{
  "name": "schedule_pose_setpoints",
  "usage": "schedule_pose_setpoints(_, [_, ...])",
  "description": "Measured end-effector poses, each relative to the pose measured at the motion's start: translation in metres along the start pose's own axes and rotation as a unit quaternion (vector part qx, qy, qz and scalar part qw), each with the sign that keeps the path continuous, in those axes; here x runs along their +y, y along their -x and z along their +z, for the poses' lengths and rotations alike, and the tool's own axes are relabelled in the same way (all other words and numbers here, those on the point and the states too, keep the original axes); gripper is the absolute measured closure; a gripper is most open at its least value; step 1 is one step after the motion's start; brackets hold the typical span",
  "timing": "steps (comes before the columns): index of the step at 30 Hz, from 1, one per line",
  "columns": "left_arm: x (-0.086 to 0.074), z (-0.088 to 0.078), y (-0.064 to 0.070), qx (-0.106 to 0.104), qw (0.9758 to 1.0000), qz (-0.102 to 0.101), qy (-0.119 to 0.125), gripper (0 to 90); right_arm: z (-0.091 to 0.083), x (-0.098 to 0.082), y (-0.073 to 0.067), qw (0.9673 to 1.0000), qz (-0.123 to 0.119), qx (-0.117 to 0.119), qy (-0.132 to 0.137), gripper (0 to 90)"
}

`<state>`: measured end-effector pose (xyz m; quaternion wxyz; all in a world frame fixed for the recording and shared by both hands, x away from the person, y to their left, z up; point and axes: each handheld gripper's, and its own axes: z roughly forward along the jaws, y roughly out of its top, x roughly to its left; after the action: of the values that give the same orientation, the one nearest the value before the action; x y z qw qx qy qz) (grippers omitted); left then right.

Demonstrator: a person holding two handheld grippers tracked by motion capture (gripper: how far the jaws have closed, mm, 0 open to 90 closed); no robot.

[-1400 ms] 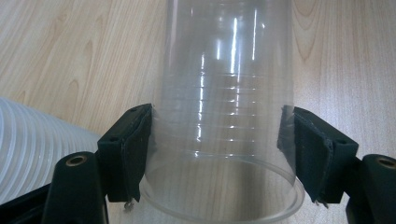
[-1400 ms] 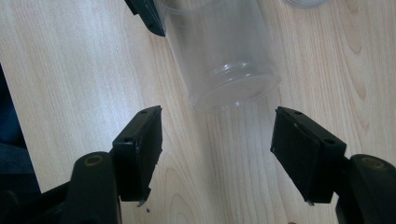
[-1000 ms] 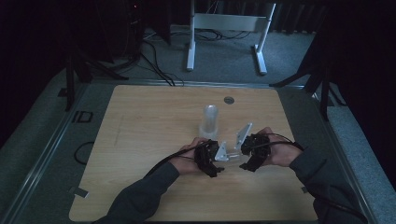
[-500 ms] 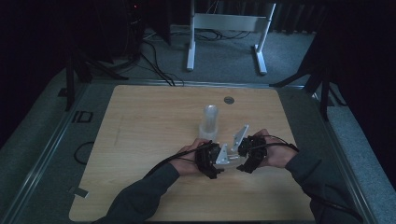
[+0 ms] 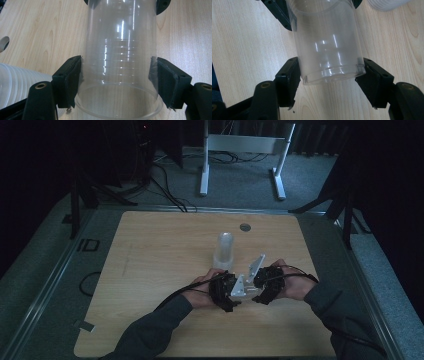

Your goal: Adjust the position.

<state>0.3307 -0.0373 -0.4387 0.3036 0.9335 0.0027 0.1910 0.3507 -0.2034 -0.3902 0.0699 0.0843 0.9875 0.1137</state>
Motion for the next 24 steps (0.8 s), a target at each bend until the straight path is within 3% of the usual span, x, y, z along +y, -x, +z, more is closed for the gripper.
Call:
schedule_pose_setpoints(15, [0.0011,0.0011,0.0019,0.012,0.9999,-0.002,0.009,26.1,0.001,-0.003,0.0005,1.0,0.003,0.002,0.004,40.6])
schedule_pose_setpoints(24, [0.0013,0.0014,0.0016,0.018,0.9997,-0.011,0.009,17.0,0.0007,-0.004,0.0001,0.9999,0.006,0.003,0.011,41.6])
